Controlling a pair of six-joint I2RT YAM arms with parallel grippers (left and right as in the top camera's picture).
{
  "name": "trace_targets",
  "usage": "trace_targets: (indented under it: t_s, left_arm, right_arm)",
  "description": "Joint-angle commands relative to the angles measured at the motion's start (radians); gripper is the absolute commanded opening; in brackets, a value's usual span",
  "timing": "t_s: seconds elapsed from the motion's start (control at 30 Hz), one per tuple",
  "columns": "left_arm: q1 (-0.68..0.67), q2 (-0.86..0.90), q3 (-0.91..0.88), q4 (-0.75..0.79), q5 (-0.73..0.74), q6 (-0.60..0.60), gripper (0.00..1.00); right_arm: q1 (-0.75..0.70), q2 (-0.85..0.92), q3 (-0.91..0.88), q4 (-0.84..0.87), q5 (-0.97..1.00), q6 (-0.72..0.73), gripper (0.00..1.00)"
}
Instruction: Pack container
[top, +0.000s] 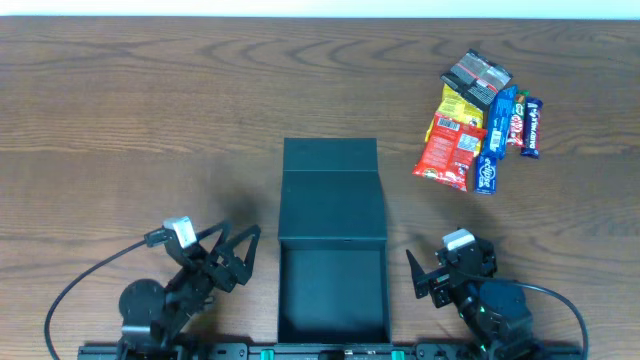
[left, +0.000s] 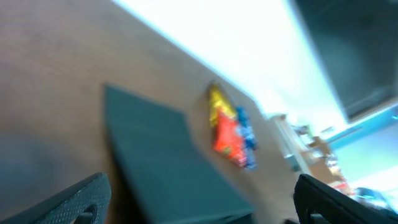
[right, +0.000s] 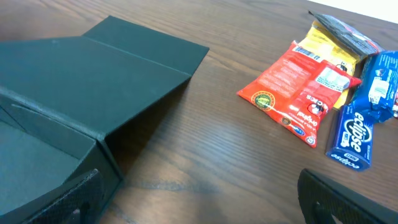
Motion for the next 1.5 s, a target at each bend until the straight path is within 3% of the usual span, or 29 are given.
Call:
trace_targets:
  t_s: [0.0,0.2,0.37,0.47,0.57,0.8,0.83,0.9,0.97,1.07,1.1,1.27,1.47]
  left_arm:
    - [0.001,-0.002,0.006,0.044,0.082,-0.080,0.96]
    - [0.000,0.183,0.156,-0.122,0.062,0.148,0.96]
    - [-0.016,0.522,0.493,-0.477,-0.108,0.465,0.96]
    - [-0.077,0.686,0.634,-0.616,-0.198,0.523,0.96]
    - [-0.235,0.841,0.704,-0.721,-0.348,0.520,0.96]
    - [-0.523,1.059,0.703,-0.704,-0.481,0.397,0.95]
    - [-0.532,1.073,0.703,-0.703,-0.492,0.391,0.99]
    - [-0.536,1.110,0.703,-0.701,-0.497,0.365,0.86]
    - [-0.537,1.138,0.699,-0.693,-0.497,0.334,0.83]
    - [-0.537,1.175,0.681,-0.665,-0.493,0.304,0.55]
    - [-0.537,1.189,0.673,-0.651,-0.492,0.298,0.52]
    - [-0.538,1.221,0.638,-0.603,-0.436,0.299,0.57]
    - [-0.560,1.221,0.587,-0.591,-0.436,0.299,0.55]
  right_arm:
    - [-0.007,-0.007,-0.008,-0.001,0.000,-0.001,0.99]
    - [-0.007,-0.007,-0.008,-0.001,0.000,-0.001,0.99]
    - [-0.007,-0.007,-0.008,-0.001,0.000,-0.001,0.99]
    - [-0.007,-0.007,-0.008,-0.001,0.000,-0.001,0.99]
    - [-0.007,-0.007,-0.008,-0.001,0.000,-0.001,0.99]
    - [-0.007,-0.007,-0.008,-0.001,0.000,-0.001,0.99]
    - [-0.007,-0.007,-0.008,-0.001,0.000,-0.001,0.99]
    - [-0.007,-0.007,-0.008,-0.001,0.000,-0.001,0.99]
    - [-0.007,-0.007,-0.008,-0.001,0.000,-0.001,0.99]
    - [-0.007,-0.007,-0.008,-0.001,0.000,-0.001,0.99]
    - [-0.007,-0.007,-0.008,-0.001,0.000,-0.001,0.99]
    - [-0.007,-0.007,-0.008,-0.001,0.000,-0.001,0.99]
    - [-0.007,-0.007,-0.008,-0.001,0.000,-0.001,0.99]
